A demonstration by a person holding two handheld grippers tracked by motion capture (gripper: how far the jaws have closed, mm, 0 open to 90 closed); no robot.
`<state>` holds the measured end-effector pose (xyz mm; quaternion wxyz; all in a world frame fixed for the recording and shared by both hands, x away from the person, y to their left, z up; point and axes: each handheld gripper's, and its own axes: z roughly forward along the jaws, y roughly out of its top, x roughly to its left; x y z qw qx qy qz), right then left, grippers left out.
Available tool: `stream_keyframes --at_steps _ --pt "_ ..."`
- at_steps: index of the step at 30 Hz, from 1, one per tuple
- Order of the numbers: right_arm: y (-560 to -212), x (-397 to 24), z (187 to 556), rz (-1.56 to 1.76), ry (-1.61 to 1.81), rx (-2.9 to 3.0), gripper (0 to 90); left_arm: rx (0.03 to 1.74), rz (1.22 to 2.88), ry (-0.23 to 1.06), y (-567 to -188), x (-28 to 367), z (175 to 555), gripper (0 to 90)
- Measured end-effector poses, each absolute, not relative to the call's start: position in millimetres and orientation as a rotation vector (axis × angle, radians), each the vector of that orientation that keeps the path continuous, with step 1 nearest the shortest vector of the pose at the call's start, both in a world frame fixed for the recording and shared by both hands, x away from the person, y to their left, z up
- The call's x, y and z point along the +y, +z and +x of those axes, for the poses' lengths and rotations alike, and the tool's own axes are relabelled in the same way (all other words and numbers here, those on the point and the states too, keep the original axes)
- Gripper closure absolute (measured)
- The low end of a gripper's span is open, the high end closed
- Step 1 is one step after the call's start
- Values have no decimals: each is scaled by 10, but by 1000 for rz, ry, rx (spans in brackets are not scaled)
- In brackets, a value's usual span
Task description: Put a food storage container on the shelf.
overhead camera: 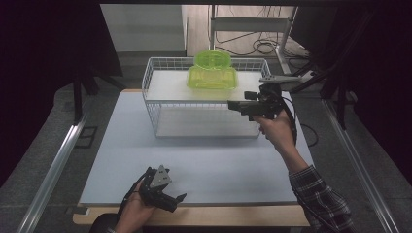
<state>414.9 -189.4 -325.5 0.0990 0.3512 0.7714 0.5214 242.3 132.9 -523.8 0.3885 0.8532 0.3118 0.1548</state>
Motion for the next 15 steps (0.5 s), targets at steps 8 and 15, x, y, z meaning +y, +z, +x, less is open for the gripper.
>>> stream_keyframes --at_steps 8,15 --pt "-3345 -1897 4086 1005 1497 2307 92 809 2154 371 -5226 1344 2430 0" --pt "-3427 -1890 4025 985 1477 2316 74 818 2153 366 -5227 1345 2433 0"
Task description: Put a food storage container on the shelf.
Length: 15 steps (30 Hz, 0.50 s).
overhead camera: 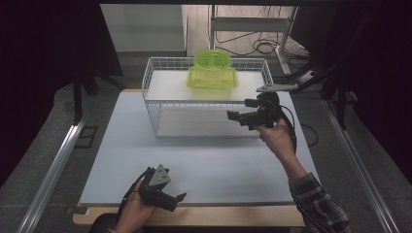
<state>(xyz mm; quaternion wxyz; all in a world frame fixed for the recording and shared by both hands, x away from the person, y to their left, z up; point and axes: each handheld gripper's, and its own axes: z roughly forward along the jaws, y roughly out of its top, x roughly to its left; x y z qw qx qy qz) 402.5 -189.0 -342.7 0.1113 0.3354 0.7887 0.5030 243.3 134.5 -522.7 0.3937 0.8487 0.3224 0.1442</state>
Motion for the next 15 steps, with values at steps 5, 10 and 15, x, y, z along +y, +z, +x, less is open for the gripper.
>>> stream_keyframes --at_steps 5,10,15 --pt "-3518 -1906 3974 971 1470 2318 65 819 2160 366 -5228 1342 2432 0" --pt "-3590 -1926 3941 976 1470 2313 66 818 2170 370 -5234 1333 2430 0" --pt "-3681 -1949 3911 983 1474 2307 66 815 2179 379 -5236 1326 2429 1"
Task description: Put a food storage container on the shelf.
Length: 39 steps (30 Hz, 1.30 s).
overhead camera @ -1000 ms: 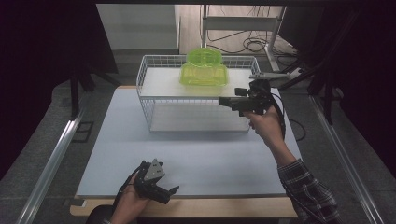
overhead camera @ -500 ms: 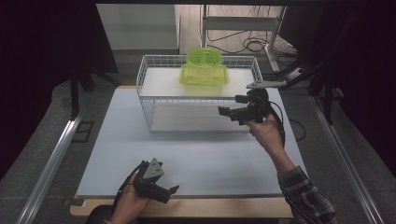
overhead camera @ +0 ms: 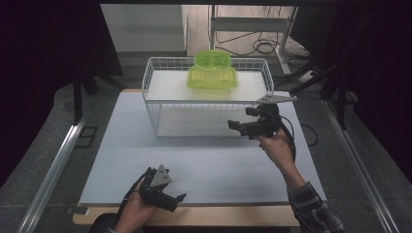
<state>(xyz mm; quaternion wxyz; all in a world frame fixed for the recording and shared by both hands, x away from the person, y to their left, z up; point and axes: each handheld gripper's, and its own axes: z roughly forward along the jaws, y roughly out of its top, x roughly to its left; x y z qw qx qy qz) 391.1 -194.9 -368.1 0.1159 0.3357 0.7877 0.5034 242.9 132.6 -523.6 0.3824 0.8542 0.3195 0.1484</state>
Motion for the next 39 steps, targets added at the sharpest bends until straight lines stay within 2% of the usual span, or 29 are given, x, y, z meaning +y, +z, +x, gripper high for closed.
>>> stream_keyframes --at_steps 15,29,39 --pt "-4022 -1959 3818 970 1410 2357 67 814 2184 385 -5235 1324 2425 1" --pt "-4211 -2012 3605 928 1319 2357 11 815 2187 383 -5227 1327 2421 2" --pt "-4274 -2086 3480 921 1301 2363 9 813 2189 387 -5227 1326 2422 1"
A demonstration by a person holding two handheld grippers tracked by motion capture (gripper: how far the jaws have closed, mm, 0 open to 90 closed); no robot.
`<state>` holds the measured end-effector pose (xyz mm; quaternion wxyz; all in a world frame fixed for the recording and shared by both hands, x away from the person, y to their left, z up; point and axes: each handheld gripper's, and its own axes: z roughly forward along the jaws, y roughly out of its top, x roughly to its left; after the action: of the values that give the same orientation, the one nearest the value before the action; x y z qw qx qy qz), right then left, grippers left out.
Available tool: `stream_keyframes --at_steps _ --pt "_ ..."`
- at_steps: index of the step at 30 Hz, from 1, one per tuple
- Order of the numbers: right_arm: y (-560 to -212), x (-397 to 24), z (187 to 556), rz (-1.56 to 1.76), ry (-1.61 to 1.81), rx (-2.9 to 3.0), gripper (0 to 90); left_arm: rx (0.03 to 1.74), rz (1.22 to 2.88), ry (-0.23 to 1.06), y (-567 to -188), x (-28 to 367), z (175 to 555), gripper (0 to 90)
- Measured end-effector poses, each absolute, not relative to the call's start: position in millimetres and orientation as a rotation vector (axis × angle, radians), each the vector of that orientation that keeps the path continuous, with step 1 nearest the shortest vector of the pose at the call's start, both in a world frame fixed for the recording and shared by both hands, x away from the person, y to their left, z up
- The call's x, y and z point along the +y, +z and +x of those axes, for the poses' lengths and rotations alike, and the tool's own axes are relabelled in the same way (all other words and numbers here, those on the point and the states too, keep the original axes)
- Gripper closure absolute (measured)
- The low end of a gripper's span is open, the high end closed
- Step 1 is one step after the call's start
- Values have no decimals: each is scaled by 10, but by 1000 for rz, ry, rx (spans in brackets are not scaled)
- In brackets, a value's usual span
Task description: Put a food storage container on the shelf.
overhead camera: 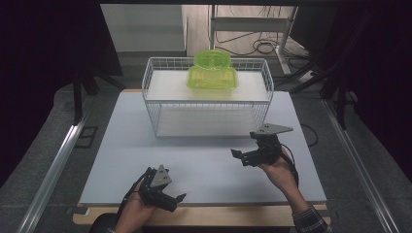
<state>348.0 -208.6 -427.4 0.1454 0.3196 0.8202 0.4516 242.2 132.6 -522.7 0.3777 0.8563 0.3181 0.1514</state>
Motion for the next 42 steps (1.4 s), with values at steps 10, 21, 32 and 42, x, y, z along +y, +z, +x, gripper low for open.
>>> stream_keyframes --at_steps 10,21,32,42 --pt "-4383 -2195 3389 950 1266 2362 1 807 2195 398 -5236 1317 2418 1" --pt "-4557 -2377 3289 988 1216 2363 0 803 2197 408 -5243 1311 2418 1" --pt "-4747 -2512 3183 1014 1160 2362 0 800 2201 409 -5250 1306 2420 1" --pt "-4952 -2594 3121 1046 1079 2398 0 800 2215 412 -5260 1298 2420 1"
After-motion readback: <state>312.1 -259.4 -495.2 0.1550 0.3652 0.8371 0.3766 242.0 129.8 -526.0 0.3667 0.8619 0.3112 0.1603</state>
